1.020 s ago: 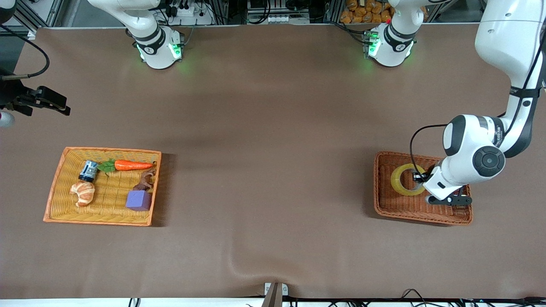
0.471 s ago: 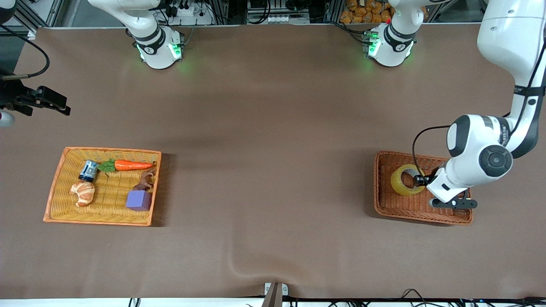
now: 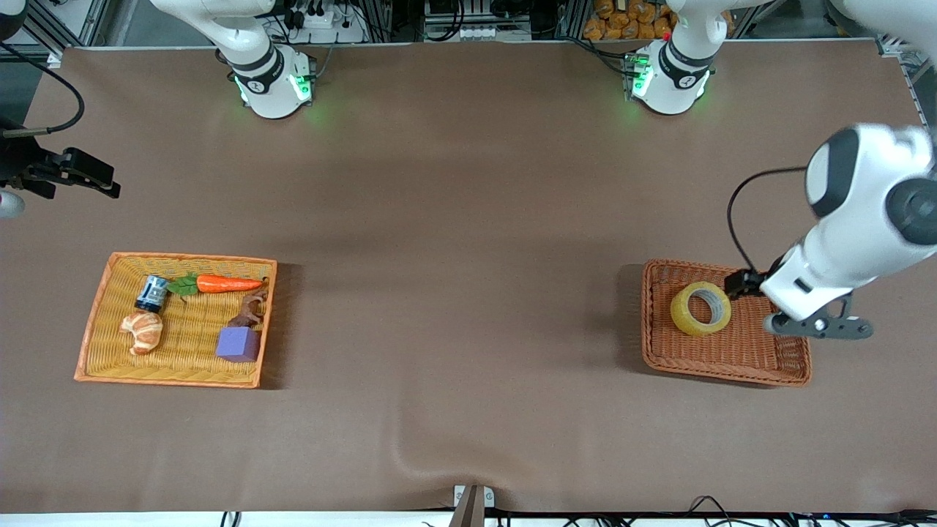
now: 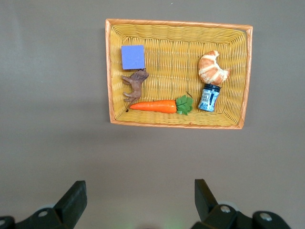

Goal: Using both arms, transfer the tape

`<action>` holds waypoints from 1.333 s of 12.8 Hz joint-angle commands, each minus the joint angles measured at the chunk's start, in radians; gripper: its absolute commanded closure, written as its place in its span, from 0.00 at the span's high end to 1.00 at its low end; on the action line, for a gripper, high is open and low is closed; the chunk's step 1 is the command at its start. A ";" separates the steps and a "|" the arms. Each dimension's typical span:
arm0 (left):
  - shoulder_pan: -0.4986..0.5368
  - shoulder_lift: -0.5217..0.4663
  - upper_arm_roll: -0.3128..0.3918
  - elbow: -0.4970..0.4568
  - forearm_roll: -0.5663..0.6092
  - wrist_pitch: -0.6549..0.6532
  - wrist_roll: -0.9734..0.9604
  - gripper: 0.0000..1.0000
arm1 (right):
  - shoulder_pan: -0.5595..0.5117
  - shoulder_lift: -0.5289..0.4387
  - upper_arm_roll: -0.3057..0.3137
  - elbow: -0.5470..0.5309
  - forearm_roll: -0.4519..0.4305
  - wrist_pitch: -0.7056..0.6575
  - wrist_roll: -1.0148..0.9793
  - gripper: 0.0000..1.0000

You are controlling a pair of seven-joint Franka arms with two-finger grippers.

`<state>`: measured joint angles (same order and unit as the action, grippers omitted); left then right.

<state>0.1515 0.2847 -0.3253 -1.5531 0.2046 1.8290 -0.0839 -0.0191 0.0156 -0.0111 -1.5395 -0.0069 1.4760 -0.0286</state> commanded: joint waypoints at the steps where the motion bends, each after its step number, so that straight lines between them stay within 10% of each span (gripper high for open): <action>1: 0.003 -0.085 -0.015 0.050 -0.020 -0.050 0.009 1.00 | -0.004 -0.019 -0.001 -0.016 0.011 -0.003 -0.004 1.00; 12: 0.082 -0.317 0.023 0.053 -0.241 -0.209 0.016 1.00 | 0.004 -0.020 0.000 -0.016 0.042 0.047 -0.004 1.00; 17: -0.124 -0.276 0.213 0.110 -0.182 -0.252 0.024 1.00 | 0.001 -0.020 0.000 -0.016 0.045 0.041 -0.002 1.00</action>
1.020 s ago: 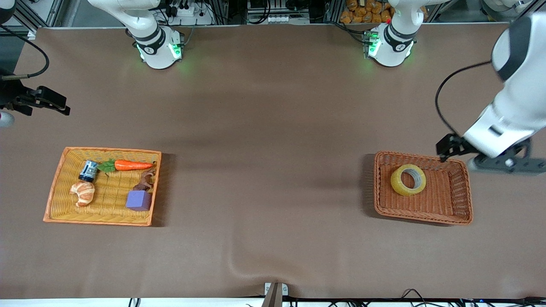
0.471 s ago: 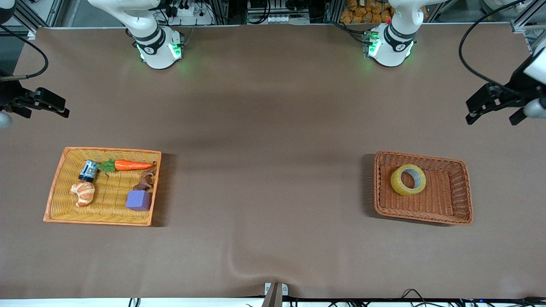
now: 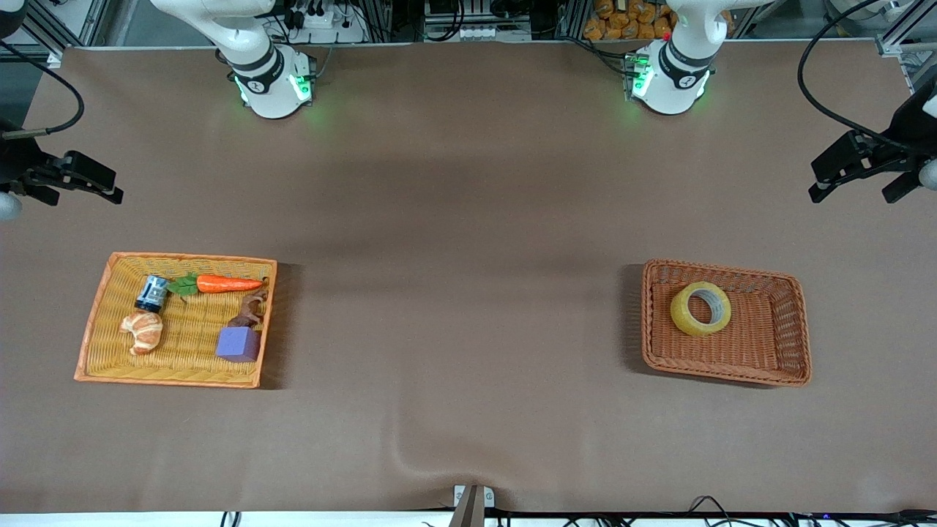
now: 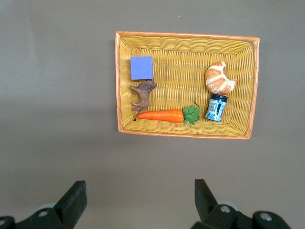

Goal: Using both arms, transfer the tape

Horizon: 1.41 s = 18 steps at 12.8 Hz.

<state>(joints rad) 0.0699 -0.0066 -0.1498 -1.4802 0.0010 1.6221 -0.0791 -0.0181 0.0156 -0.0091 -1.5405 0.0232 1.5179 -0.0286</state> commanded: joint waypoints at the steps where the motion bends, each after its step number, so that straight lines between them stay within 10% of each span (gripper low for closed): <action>1: -0.050 0.013 0.035 0.037 0.024 -0.068 0.003 1.00 | 0.000 -0.020 -0.002 -0.015 0.015 -0.002 -0.002 1.00; 18: -0.041 0.005 0.041 0.037 0.031 -0.110 0.002 1.00 | -0.003 -0.019 -0.003 -0.016 0.015 -0.007 -0.004 1.00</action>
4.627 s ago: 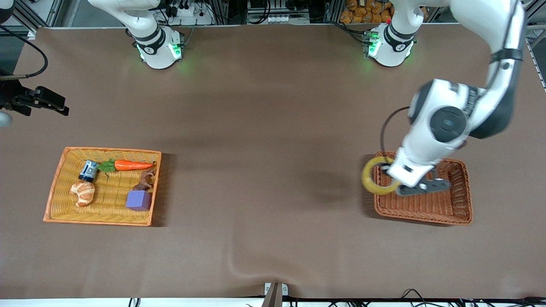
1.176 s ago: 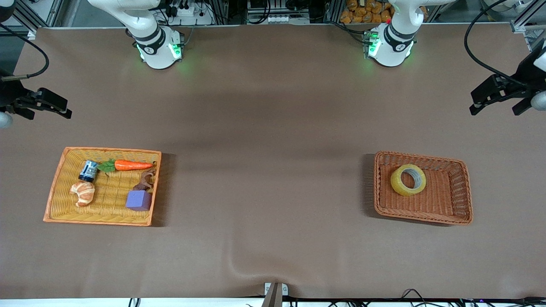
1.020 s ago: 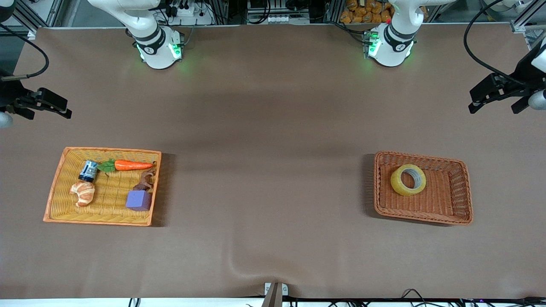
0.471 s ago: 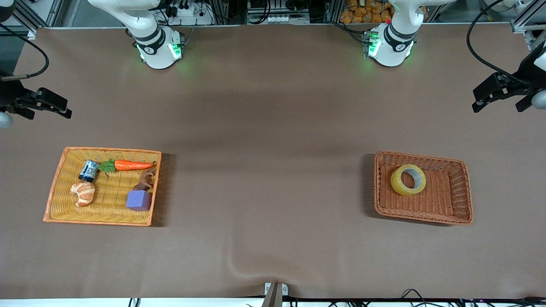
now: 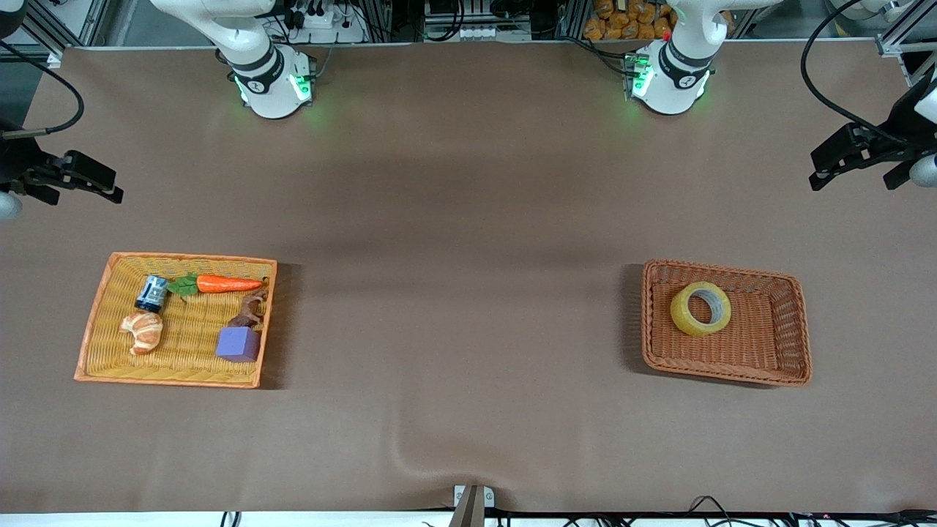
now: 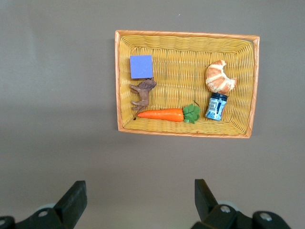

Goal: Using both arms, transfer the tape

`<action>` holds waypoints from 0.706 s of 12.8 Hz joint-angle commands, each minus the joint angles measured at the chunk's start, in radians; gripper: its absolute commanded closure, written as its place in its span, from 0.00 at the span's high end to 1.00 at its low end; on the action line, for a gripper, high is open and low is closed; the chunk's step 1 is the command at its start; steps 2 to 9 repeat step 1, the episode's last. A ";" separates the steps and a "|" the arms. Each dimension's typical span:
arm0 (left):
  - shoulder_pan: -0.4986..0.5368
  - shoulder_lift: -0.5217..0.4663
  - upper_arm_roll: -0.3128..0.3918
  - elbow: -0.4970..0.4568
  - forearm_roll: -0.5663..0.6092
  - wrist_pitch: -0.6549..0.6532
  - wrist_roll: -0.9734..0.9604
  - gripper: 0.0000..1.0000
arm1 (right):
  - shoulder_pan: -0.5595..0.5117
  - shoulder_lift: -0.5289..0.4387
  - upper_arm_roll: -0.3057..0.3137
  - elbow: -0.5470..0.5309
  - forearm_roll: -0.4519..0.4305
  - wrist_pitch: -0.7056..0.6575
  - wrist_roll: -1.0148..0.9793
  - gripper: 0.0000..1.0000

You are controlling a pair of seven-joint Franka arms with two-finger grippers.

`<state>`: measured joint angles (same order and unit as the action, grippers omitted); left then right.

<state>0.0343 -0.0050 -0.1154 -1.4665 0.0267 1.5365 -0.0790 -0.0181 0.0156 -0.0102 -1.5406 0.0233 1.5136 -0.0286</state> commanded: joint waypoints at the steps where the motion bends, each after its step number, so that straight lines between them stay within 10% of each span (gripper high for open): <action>1: -0.007 0.004 0.006 0.020 0.007 -0.029 -0.007 1.00 | -0.003 -0.019 -0.002 -0.016 0.015 -0.003 -0.004 1.00; 9: -0.007 0.004 0.006 0.020 0.007 -0.029 -0.007 1.00 | -0.003 -0.019 -0.002 -0.016 0.015 -0.003 -0.004 1.00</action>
